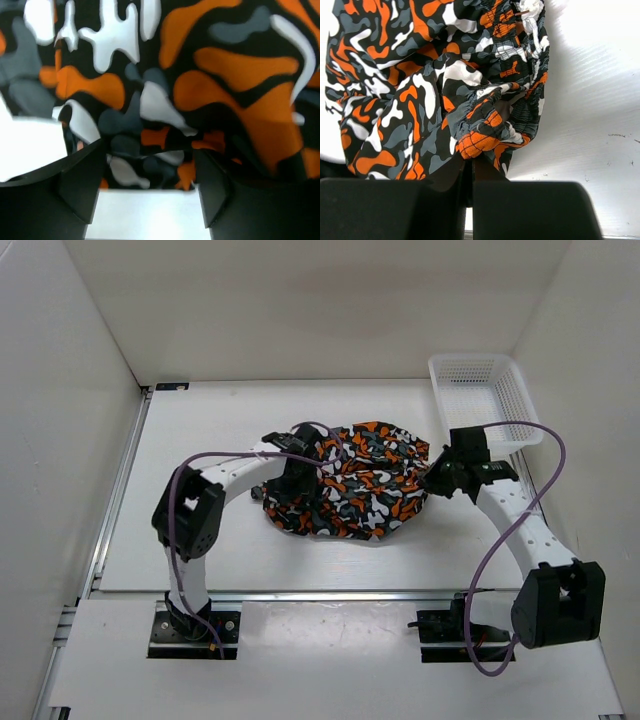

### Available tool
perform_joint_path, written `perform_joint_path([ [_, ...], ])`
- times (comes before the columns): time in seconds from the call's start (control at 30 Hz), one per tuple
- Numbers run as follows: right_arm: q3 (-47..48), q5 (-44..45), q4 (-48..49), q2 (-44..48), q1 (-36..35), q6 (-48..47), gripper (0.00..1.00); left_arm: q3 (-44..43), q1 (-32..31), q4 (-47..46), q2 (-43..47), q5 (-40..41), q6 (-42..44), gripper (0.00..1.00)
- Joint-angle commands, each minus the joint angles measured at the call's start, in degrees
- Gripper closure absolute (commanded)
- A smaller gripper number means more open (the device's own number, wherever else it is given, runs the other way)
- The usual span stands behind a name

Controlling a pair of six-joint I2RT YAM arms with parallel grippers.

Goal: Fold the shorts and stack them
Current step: Flatten the shorts out

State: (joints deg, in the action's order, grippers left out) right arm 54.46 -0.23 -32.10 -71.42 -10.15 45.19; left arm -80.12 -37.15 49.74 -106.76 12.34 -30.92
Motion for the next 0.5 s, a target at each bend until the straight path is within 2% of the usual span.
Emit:
perform_joint_path([
  [0.0, -0.58, -0.65, -0.77, 2.86, -0.13, -1.42, 1.0, -4.68, -0.03, -1.75, -2.04, 3.83, 1.74, 0.23],
  [0.07, -0.58, -0.65, -0.77, 4.17, -0.13, -1.42, 1.0, -5.31, -0.03, -1.75, -2.66, 3.83, 2.26, 0.41],
  [0.1, -0.58, -0.65, -1.3, 4.18, -0.13, -1.42, 1.0, -6.01, -0.03, -1.75, -2.66, 3.83, 2.26, 0.6],
  [0.13, -0.58, -0.65, -1.3, 4.7, -0.13, -1.42, 1.0, -6.54, -0.03, -1.23, -2.14, 3.83, 2.26, 0.9],
  [0.33, 1.61, -0.65, -1.83, 5.32, -0.13, -2.47, 1.0, -8.82, -0.03, 3.34, 5.41, 8.92, 1.74, 0.9],
  [0.47, 4.34, -0.65, -2.88, 6.11, -0.13, -3.09, 1.0, -10.23, -0.03, 7.47, 14.79, 7.89, 0.6, 0.9],
])
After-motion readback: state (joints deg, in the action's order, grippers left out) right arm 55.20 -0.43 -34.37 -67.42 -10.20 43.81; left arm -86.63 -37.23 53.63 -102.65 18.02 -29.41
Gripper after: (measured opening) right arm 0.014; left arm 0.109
